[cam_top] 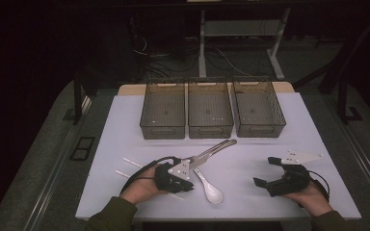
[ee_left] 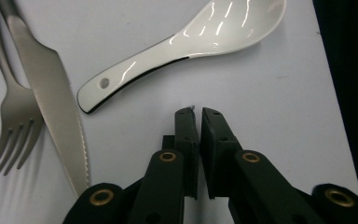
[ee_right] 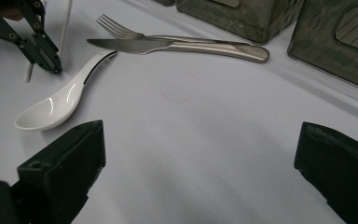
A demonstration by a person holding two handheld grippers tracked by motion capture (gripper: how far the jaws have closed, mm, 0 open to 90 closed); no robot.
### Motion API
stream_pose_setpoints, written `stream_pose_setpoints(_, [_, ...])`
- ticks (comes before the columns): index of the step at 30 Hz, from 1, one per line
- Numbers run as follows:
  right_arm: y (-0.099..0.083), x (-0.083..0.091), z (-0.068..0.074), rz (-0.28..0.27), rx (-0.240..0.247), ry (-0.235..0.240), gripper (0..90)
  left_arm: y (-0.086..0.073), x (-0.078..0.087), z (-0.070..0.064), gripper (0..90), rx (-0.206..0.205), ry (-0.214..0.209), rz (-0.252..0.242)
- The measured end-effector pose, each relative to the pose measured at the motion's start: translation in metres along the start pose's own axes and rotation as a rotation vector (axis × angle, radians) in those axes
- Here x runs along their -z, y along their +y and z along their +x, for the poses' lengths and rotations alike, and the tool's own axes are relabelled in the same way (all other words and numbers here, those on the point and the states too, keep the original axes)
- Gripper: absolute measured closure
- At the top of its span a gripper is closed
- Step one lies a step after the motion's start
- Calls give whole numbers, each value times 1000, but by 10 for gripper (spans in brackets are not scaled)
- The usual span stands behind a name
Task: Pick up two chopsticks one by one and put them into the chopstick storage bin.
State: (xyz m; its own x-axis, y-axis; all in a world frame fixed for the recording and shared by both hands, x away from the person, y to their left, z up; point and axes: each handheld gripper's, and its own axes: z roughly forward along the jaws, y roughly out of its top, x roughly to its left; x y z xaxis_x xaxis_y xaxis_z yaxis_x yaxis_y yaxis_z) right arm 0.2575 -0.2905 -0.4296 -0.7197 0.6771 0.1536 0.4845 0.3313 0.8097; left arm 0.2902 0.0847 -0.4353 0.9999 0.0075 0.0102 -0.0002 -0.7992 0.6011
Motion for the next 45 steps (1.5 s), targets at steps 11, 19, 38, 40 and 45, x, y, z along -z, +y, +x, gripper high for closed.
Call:
stream_pose_setpoints(11, [0, 0, 0, -2, -1, 1, 19, -3, 7, 10, 837, 44, 10, -39])
stream_pose_setpoints(19, [0, 0, 0, -1, -1, 1, 19, -7, 3, 7, 798, 40, -15, -5])
stream_pose_setpoints(38, [0, -1, 0, 4, 0, 1, 19, -11, 5, 25, 856, 43, 101, -14])
stream_pose_setpoints(40, [0, -1, 0, 4, 0, 0, 19, -11, 5, 27, 855, 37, 102, -16])
stream_pose_setpoints(45, [0, -1, 0, 4, 1, 1, 19, -11, 7, 25, 795, 53, 106, -30])
